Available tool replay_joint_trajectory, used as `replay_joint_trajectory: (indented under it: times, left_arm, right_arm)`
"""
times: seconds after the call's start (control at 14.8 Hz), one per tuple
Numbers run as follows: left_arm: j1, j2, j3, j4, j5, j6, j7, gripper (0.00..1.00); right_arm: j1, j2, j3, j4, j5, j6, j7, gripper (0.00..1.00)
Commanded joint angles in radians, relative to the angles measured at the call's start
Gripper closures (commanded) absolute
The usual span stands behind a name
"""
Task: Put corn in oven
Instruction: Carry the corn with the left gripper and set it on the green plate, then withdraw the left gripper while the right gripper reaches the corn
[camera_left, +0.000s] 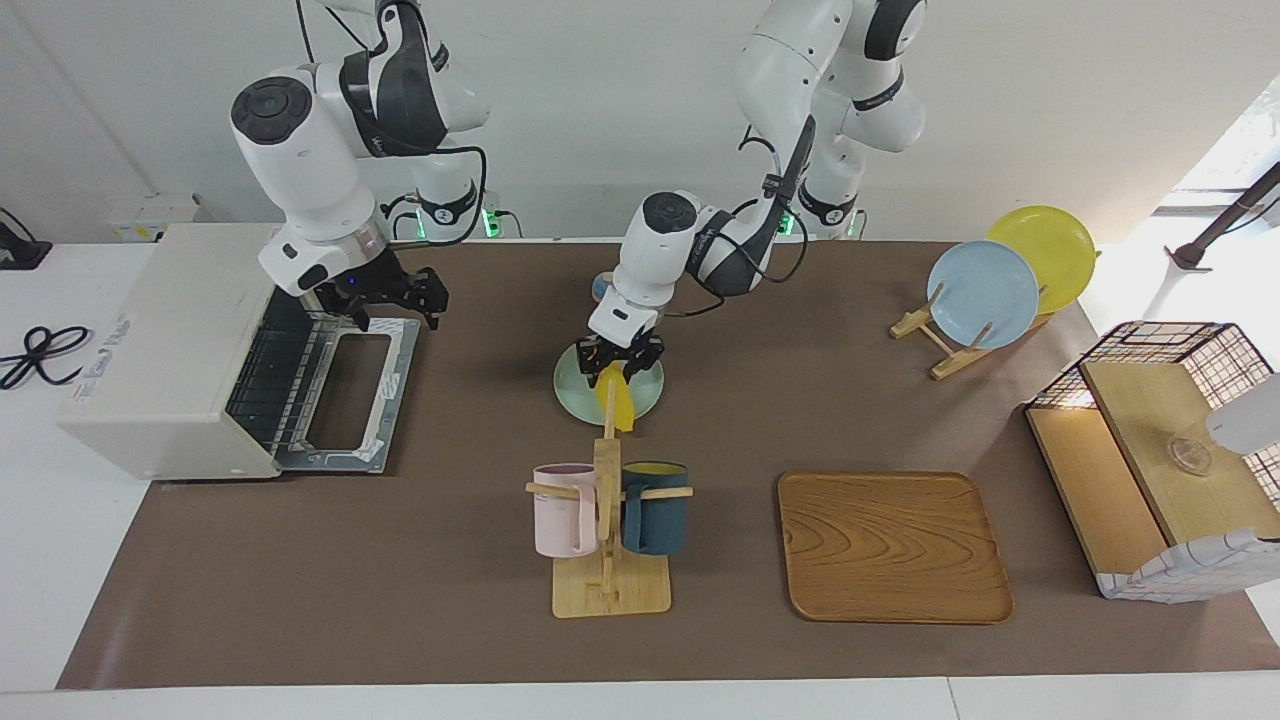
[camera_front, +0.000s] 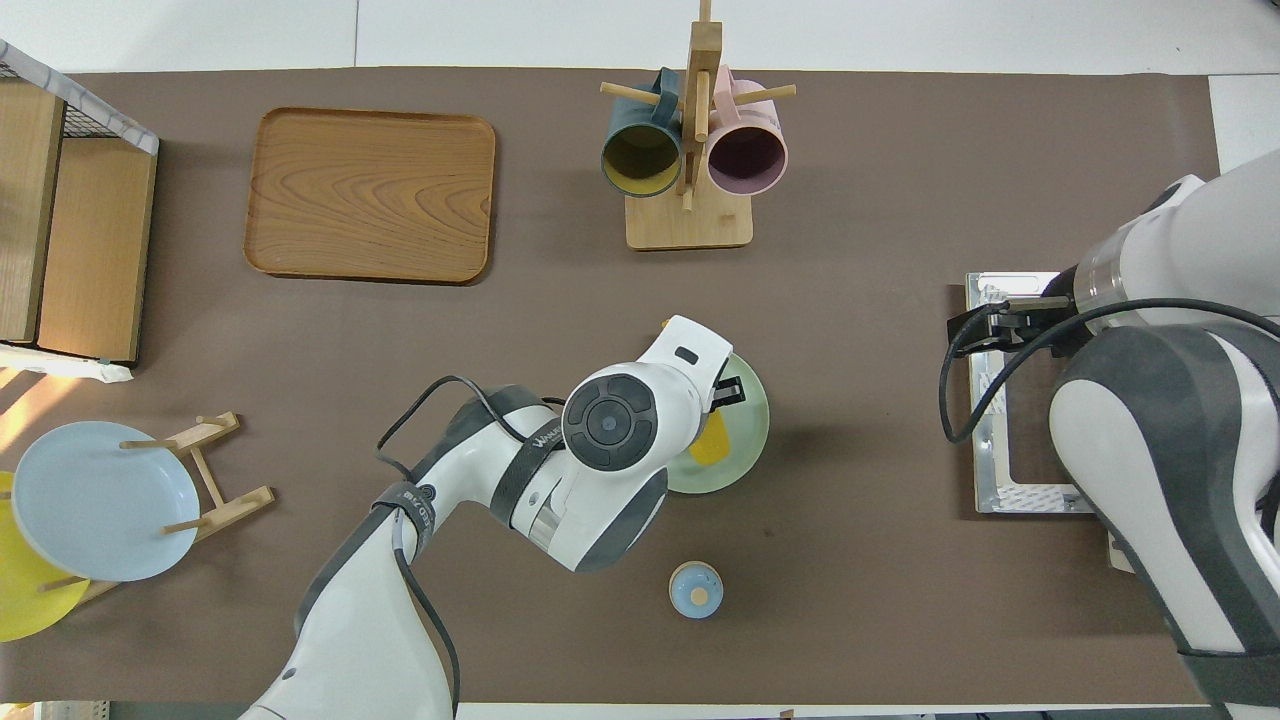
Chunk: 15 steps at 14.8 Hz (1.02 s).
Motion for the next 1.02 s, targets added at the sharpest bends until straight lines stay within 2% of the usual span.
replay_joint_trajectory:
  times: [0.0, 0.07, 0.2, 0.54, 0.68, 0.81, 0.95]
  left_arm:
    - [-0.023, -0.021, 0.02, -0.026, -0.003, -0.03, 0.012, 0.42]
    - [-0.023, -0.023, 0.02, -0.024, -0.001, -0.046, 0.029, 0.0]
    - [-0.022, -0.035, 0.021, -0.016, 0.001, -0.095, 0.059, 0.0]
    - [0.083, -0.196, 0.023, -0.01, -0.001, -0.322, 0.177, 0.0]
    - [0.173, -0.249, 0.024, 0.003, -0.001, -0.402, 0.263, 0.0]
    - [0.306, -0.265, 0.024, 0.078, 0.001, -0.523, 0.395, 0.0]
    - [0.432, -0.263, 0.026, 0.164, 0.005, -0.62, 0.52, 0.0]
  right_arm:
    - [-0.005, 0.003, -0.002, 0.003, 0.028, 0.011, -0.025, 0.0]
    - [-0.003, 0.003, -0.002, 0.003, 0.026, 0.011, -0.024, 0.0]
    - [-0.003, 0.003, -0.002, 0.003, 0.028, 0.011, -0.024, 0.0]
    - [-0.002, 0.003, 0.0, 0.003, 0.033, 0.012, -0.024, 0.0]
    - [0.009, 0.007, 0.001, 0.005, 0.089, 0.041, -0.022, 0.0]
    - [0.09, 0.047, 0.0, 0.035, 0.089, 0.052, 0.005, 0.0]
    - [0.179, 0.114, 0.001, 0.113, 0.079, 0.058, 0.097, 0.0]
